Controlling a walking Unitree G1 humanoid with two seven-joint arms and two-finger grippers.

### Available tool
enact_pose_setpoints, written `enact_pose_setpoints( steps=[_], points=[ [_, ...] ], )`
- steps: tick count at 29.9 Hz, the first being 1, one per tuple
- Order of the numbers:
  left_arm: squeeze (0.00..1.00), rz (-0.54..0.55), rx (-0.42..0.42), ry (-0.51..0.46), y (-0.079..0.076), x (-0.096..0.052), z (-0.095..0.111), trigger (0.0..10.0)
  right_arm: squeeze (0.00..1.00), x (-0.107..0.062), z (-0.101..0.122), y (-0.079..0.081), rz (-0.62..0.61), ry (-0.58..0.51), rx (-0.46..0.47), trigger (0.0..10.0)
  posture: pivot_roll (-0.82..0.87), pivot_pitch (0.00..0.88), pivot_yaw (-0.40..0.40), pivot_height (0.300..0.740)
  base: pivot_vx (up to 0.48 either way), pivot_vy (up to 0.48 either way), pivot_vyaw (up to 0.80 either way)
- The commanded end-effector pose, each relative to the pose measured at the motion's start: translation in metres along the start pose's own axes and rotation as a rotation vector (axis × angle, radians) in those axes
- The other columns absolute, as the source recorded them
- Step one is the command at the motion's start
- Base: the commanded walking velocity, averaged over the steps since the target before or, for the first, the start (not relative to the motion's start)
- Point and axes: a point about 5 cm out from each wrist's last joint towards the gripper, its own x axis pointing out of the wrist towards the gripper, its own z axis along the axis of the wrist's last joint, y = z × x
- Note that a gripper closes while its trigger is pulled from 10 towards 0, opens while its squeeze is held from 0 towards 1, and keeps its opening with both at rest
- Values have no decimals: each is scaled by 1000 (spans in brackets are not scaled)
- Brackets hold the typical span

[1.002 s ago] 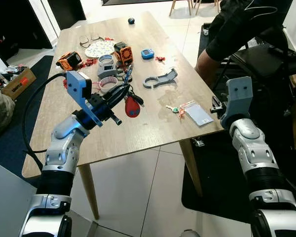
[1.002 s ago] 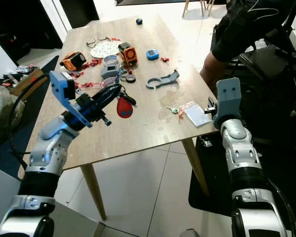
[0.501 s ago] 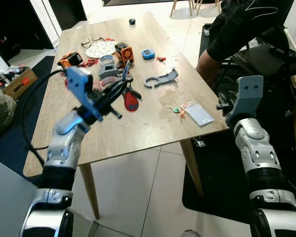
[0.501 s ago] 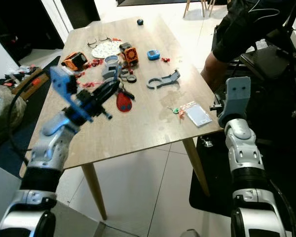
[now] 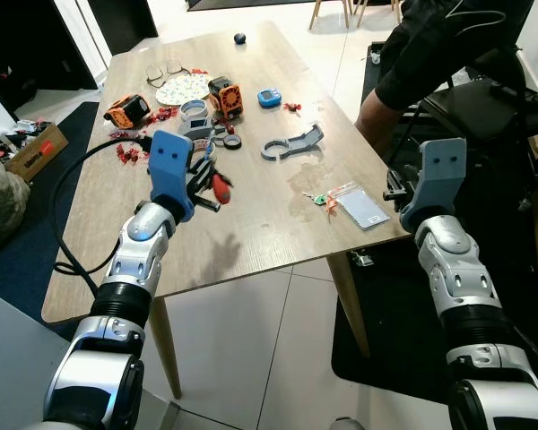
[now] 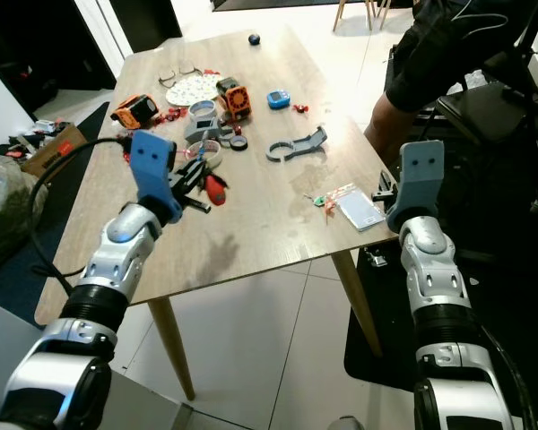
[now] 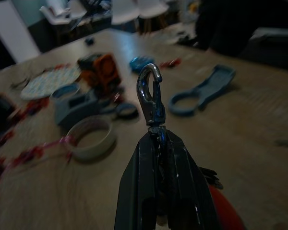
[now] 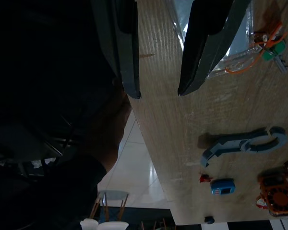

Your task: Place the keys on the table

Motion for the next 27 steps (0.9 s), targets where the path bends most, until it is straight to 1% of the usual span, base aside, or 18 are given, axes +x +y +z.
enact_pose_setpoints(
  steps=[1, 5, 7, 9, 13, 14, 15, 16, 18, 19, 26, 27],
  points=[
    [0, 45, 33, -2, 14, -3, 1, 10000, 0, 1, 2, 3, 6, -13, 0, 10000, -153, 87, 156, 740, 0, 0, 0],
    [0, 44, 54, 17, 15, -4, -4, 10000, 0, 1, 2, 4, 7, -14, 0, 10000, -153, 87, 156, 740, 0, 0, 0],
    [0, 61, 85, 62, 17, -7, -14, 10000, 0, 1, 3, 3, 7, -16, -11, 10000, -153, 86, 157, 740, 0, 0, 0],
    [0, 65, 88, 69, 18, -7, -15, 10000, 0, 1, 3, 3, 7, -16, -17, 10000, -153, 86, 157, 740, 0, 0, 0],
    [0, 61, 121, 94, 16, -7, -21, 10000, 0, 2, 2, 4, 9, -12, -20, 10000, -152, 86, 155, 740, 0, 0, 0],
    [322, 52, 137, 108, 15, -8, -25, 10000, 0, 2, 2, 4, 10, -13, -19, 10000, -152, 86, 155, 740, 0, 0, 0],
    [322, 52, 137, 108, 15, -8, -25, 10000, 0, 2, 2, 4, 10, -13, -19, 10000, -152, 86, 155, 740, 0, 0, 0],
    [502, 49, 146, 113, 15, -9, -27, 10000, 0, 2, 2, 4, 10, -13, -19, 10000, -152, 86, 155, 740, 0, 0, 0],
    [506, 48, 151, 116, 15, -9, -28, 10000, 0, 2, 2, 4, 9, -14, -18, 10000, -152, 86, 155, 740, 0, 0, 0],
    [1000, 31, 160, 133, 15, -11, -31, 10000, 0, 2, 2, 3, 7, -15, -19, 10000, -152, 86, 155, 740, 0, 0, 0],
    [1000, 38, 160, 135, 21, -14, -33, 10000, 0, 2, 2, 2, 5, -14, -21, 10000, -154, 81, 152, 740, 0, 0, 0],
    [1000, 45, 161, 121, 26, -16, -29, 10000, 0, 2, 2, 2, 7, -14, -22, 10000, -154, 81, 152, 740, 0, 0, 0]
  ],
)
